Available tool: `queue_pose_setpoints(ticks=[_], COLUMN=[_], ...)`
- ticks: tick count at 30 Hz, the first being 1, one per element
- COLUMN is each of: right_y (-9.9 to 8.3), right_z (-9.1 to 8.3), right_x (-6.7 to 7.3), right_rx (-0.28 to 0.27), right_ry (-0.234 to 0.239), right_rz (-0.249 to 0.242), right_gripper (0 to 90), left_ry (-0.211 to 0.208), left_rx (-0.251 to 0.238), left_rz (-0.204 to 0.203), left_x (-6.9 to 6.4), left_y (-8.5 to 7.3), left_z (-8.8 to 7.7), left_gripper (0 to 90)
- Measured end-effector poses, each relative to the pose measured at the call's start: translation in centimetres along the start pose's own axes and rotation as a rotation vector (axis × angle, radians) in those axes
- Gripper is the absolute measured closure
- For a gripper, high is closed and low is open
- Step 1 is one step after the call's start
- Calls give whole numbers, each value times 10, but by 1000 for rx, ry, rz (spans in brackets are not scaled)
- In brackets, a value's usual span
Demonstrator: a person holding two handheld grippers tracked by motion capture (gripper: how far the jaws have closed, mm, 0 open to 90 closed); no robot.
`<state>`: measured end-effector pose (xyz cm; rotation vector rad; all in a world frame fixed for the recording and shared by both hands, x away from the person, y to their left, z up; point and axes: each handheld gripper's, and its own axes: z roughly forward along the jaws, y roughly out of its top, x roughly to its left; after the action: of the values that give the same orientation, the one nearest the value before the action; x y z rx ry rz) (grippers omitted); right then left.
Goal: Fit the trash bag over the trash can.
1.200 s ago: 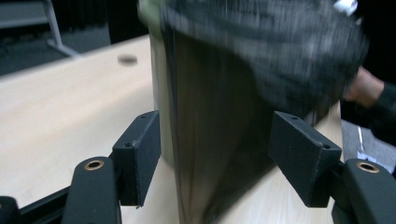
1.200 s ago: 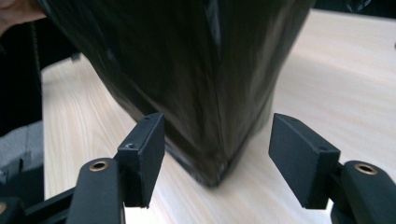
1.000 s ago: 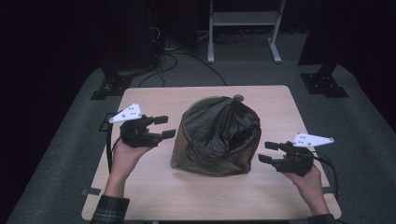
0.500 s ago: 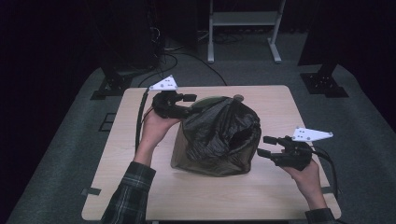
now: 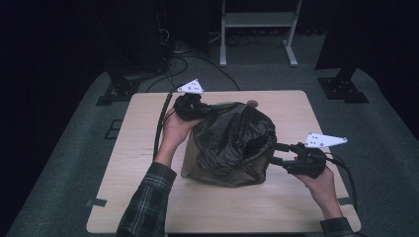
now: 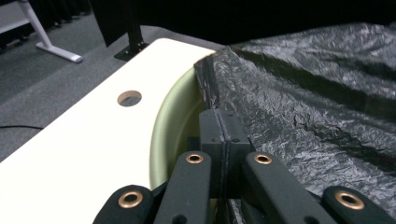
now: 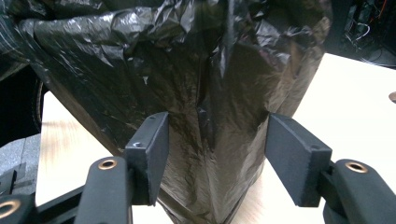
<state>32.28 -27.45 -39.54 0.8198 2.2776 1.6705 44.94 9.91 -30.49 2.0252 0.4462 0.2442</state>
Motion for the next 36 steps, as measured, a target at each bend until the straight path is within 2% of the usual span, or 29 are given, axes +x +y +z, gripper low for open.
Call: queue_pose_setpoints(ticks=[7, 11, 14, 18, 23, 32, 34, 36], right_y=[0, 0, 0, -1, -2, -1, -1, -1], right_z=[3, 4, 5, 10, 15, 21, 22, 22], right_x=[0, 0, -1, -2, -1, 2, 3, 4], right_rx=[6, 9, 17, 20, 28, 30, 31, 33], right_ry=[-8, -11, -17, -15, 23, 56, 58, 55], right_rz=[1, -4, -7, -5, -25, -60, -65, -70], right_gripper=[423, 438, 467, 489, 533, 840, 888, 893], left_ry=[67, 110, 121, 119, 108, 74, 69, 68], left_rx=[-60, -52, -49, -34, -25, -6, -5, -3], left_rz=[-65, -107, -144, -195, -233, -260, -262, -266], left_x=[20, 35, 43, 50, 52, 46, 45, 44], left_y=[-5, -18, -33, -56, -79, -100, -103, -104], left_z=[-15, -23, -24, -21, -15, -1, 1, 2], left_gripper=[897, 897, 897, 897, 897, 897, 897, 897])
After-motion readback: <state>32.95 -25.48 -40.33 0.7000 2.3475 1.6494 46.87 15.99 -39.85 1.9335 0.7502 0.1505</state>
